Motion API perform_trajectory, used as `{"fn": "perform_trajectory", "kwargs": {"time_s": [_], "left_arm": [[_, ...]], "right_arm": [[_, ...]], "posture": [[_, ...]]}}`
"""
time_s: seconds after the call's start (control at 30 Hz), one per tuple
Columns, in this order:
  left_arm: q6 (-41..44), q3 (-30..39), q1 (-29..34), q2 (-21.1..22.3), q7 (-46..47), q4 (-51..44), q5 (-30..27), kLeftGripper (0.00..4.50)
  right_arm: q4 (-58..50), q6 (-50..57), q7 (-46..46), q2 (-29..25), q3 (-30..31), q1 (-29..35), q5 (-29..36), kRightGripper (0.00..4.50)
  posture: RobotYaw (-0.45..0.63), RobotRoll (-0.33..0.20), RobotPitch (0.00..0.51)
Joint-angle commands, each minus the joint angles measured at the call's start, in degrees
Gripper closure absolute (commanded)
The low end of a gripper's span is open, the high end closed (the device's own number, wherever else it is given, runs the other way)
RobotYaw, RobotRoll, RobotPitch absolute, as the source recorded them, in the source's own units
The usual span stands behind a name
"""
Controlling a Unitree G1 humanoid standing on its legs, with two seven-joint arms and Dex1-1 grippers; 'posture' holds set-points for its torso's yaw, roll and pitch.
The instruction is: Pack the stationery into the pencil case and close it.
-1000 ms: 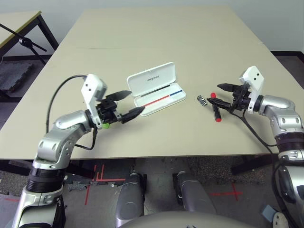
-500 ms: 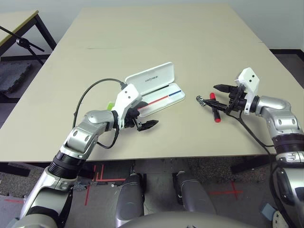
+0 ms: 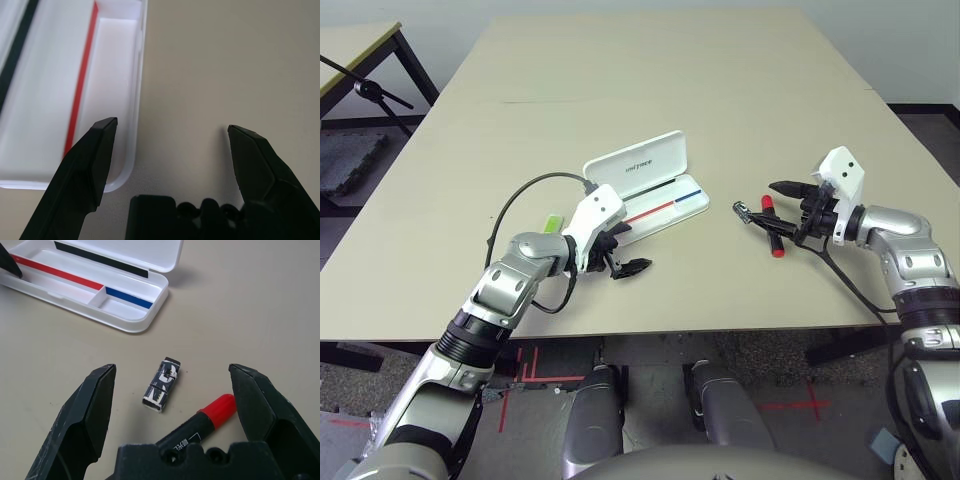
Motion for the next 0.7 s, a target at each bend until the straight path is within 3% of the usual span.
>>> {"fn": "perform_trajectory", "kwargs": {"time_s": [0.03,0.07,0.17,0.27,0.5,0.7], "left_arm": [[0.95,-0.99,-0.32,0.15,-0.97,2.06,1.42,0.08],[0.96,-0.97,-0.38,0.11,-1.15,2.19,1.44,0.08],[0.99,-1.09,-0.78,0.10,-1.71,2.89,1.74,0.71],[0.86,-1.05,-1.24,0.06,-2.19,3.57,1.97,1.83],[-0.86,-0.89,-2.51,0.51,-3.23,5.54,3.04,4.46],[-3.03,-0.28,-2.72,3.48,-6.84,3.96,3.38,4.46]], "right_arm": [[-1.81,0.88,0.02,-0.30,0.91,0.84,-0.18,0.00],[-1.98,0.97,0.00,-0.31,0.88,0.86,-0.16,0.00],[-2.38,1.29,0.09,-0.42,0.78,0.95,-0.03,0.00],[-4.48,2.16,1.19,-0.84,0.71,1.61,0.80,0.00],[-19.51,15.08,5.56,-4.37,0.36,4.69,7.56,0.00],[-23.03,18.94,6.80,-6.91,1.24,6.12,8.62,0.00]], "posture": [[-0.15,0.000,0.120],[-0.15,0.000,0.120],[-0.16,0.000,0.120],[-0.16,0.000,0.120],[-0.17,0.000,0.116],[-0.16,0.000,0.113]]}}
